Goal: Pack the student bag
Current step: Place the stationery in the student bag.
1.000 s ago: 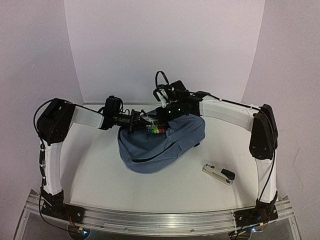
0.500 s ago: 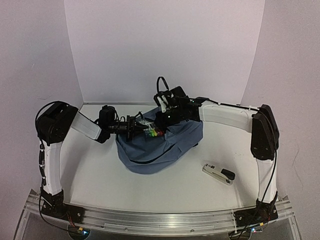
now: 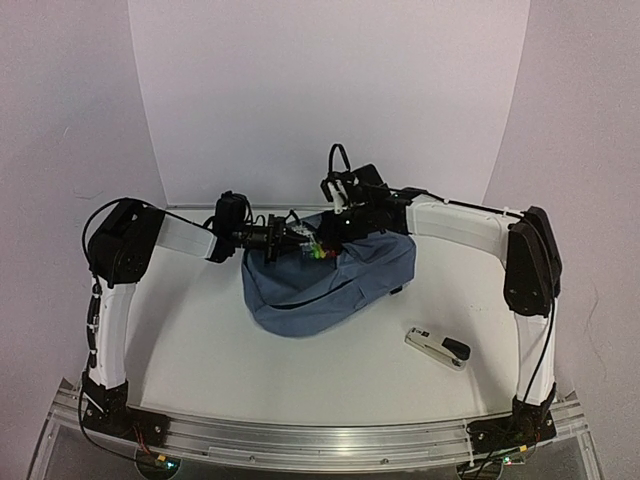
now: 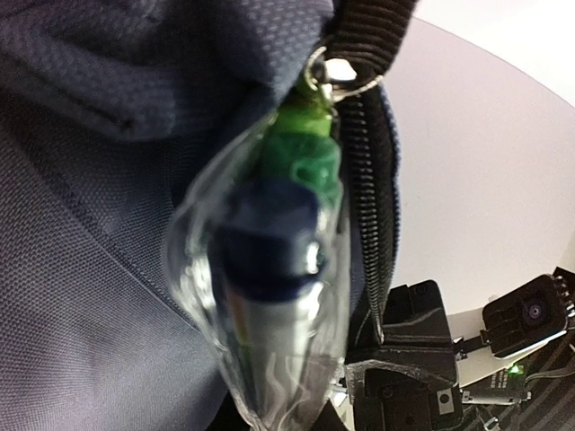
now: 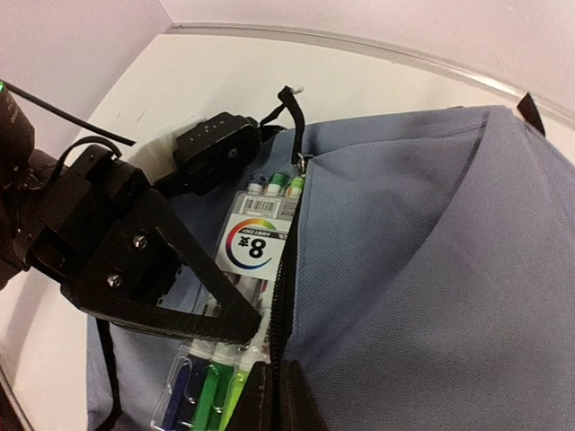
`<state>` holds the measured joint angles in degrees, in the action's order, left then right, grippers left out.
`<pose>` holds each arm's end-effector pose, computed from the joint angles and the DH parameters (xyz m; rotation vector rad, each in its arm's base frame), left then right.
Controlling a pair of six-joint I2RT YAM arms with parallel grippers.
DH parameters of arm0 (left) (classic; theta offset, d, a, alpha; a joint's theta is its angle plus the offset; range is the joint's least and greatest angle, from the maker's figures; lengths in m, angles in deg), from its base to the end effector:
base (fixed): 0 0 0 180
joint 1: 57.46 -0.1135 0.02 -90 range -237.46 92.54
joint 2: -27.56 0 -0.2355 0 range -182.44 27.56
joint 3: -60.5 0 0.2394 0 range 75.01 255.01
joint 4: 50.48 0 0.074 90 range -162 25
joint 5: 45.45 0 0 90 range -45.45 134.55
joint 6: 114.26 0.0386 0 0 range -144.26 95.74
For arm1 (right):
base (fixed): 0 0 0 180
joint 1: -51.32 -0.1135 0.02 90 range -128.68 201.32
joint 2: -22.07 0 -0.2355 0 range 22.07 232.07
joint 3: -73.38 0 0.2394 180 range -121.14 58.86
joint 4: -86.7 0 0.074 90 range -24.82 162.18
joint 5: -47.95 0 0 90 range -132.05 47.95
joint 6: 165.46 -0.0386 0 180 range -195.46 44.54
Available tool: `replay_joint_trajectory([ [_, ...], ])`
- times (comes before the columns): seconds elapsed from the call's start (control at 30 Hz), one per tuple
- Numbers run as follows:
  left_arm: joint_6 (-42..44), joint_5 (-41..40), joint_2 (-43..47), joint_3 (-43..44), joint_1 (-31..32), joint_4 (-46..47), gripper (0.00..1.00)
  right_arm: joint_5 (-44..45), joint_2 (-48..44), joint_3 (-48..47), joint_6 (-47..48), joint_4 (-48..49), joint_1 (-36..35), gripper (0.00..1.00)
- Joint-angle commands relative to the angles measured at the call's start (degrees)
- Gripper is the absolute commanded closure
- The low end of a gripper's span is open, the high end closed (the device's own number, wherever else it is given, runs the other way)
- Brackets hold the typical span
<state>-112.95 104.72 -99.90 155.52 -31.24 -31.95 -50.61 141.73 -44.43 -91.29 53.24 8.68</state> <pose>0.3941 -0.2314 0.1496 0.2723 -2.2679 2.0207 0.3399 0.3208 0.2456 -0.6132 2.1931 0.7233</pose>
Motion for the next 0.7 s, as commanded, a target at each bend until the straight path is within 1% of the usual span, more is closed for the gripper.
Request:
replay_joint_trajectory([
  [0.0, 5.67, -8.41, 3.93, -2.36, -2.27, -3.2, 1.0, -10.0, -6.69, 3.19, 1.3, 1.0, -0.45, 0.64],
  [0.07, 2.68, -8.62, 4.75, -6.46, -2.88, 1.11, 1.0, -10.27, -8.21, 4.88, 3.32, 0.39, 0.74, 0.37],
  [0.1, 2.2, -8.6, 4.81, -7.35, -3.06, 1.75, 1.0, -10.54, -8.88, 5.25, 4.19, -0.1, 1.4, 0.26],
  [0.13, 2.21, -8.49, 4.69, -7.49, -3.09, 1.61, 1.0, -11.38, -9.45, 5.26, 4.92, -0.74, 2.22, 0.18],
  [0.17, 2.23, -8.47, 4.59, -7.36, -3.1, 1.49, 1.0, -12.43, -10.05, 5.07, 5.71, -1.34, 3.39, 0.12],
  [0.23, 2.14, -8.08, 4.13, -6.3, -3.07, 1.42, 1.0, -13.04, -11.17, 4.38, 6.97, -2.39, 6.47, 0.07],
  [0.3, 2.04, -7.44, 3.56, -4.75, -3.08, 1.31, 1.0, -14.34, -11.85, 3.84, 7.34, -3.11, 10.6, 0.05],
  [0.37, 1.69, -7.11, 3.0, -3.21, -3.05, 1.31, 1.0, -14.87, -11.81, 4.11, 7.55, -3.24, 15.01, 0.05],
  [0.43, -0.1, -7.17, 2.26, -2.53, -3.03, 3.86, 1.0, -12.18, -11.14, 4.94, 7.63, -3.51, 17.62, 0.08],
  [0.53, -5.68, -8.64, 0.73, -2.86, -3.01, 13.92, 1.0, -5.49, -8.83, 6.73, 9.46, -3.56, 19.73, 0.17],
  [0.57, -7.64, -9.29, 0.23, -2.69, -3.01, 16.13, 1.0, -3.05, -7.85, 7.46, 10.19, -3.37, 20.18, 0.21],
  [0.6, -8.27, -9.69, -0.19, -2.2, -2.87, 16.89, 1.0, -2.52, -6.8, 7.82, 10.86, -3.41, 20.56, 0.25],
  [0.67, -7.32, -9.89, -0.86, -0.25, -2.65, 14.52, 1.0, -2.72, -4.32, 7.76, 11.97, -3.78, 20.81, 0.3],
])
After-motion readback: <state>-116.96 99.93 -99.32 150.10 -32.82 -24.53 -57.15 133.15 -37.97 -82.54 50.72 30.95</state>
